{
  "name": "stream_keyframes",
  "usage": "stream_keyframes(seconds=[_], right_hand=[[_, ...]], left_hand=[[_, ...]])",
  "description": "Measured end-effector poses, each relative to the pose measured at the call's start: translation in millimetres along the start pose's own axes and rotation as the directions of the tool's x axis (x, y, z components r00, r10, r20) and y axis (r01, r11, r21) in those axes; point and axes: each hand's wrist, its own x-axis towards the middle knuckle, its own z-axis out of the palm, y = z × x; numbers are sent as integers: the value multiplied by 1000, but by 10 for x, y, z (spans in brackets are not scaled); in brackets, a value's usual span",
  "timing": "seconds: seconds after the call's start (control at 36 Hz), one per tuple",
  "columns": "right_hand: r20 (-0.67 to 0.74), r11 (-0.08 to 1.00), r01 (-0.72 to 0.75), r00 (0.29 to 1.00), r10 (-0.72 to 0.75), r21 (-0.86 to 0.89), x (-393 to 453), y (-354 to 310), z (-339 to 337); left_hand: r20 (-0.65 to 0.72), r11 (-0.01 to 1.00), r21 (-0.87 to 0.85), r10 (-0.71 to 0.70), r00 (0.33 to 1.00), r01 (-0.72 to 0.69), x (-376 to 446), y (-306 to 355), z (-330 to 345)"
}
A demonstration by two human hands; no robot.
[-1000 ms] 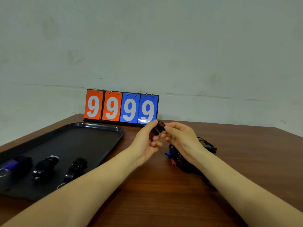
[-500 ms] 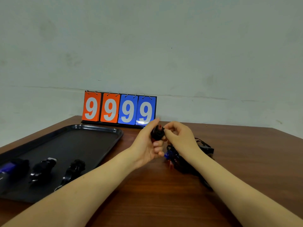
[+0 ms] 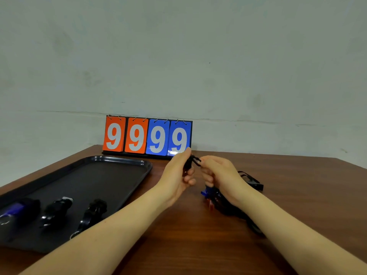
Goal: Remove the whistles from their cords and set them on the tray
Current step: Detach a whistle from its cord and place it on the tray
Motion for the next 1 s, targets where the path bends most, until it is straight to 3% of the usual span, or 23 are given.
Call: stream_keyframes(seconds=[0.11, 0.22, 0.28, 0.39, 0.47, 0.58, 0.67, 0.72, 0.78, 0.86, 1.0], right_hand=[[34, 961, -110, 994, 105, 253, 11, -17, 38], [62, 810, -193, 980, 190, 553, 27, -15, 48], [104, 752, -230, 972, 211, 618, 36, -21, 33], [160, 816, -242, 970, 184, 526, 45, -12, 15], [123, 891, -199, 979, 163, 409, 59, 9, 25], [-3, 999, -43, 999, 43, -5, 60, -25, 16], [-50, 991, -9, 999, 2, -132, 48, -15, -42], [-48, 998, -35, 998, 33, -47, 33, 14, -72], [-37, 985, -65, 997, 72, 161, 27, 38, -58], [-25, 891, -132, 987, 159, 434, 24, 24, -20], [16, 796, -204, 971, 237, 570, 41, 24, -29]], left_hand=[[2, 996, -90, 16, 1000, -15, -12, 13, -4], [62, 965, -249, -66, 996, 80, -11, 46, -1], [87, 944, -307, -97, 991, 120, -15, 58, 11], [130, 912, -369, -139, 982, 178, -27, 70, 24], [131, 880, -424, -176, 976, 216, -48, 75, 51], [127, 863, -445, -202, 971, 238, -65, 71, 73], [125, 885, -394, -216, 968, 248, -42, 76, 36], [122, 910, -335, -215, 969, 244, -45, 63, 28], [107, 924, -296, -218, 970, 241, -53, 31, 34], [85, 930, -276, -230, 969, 245, -38, -7, 53], [48, 941, -265, -204, 978, 209, 18, 16, -1]])
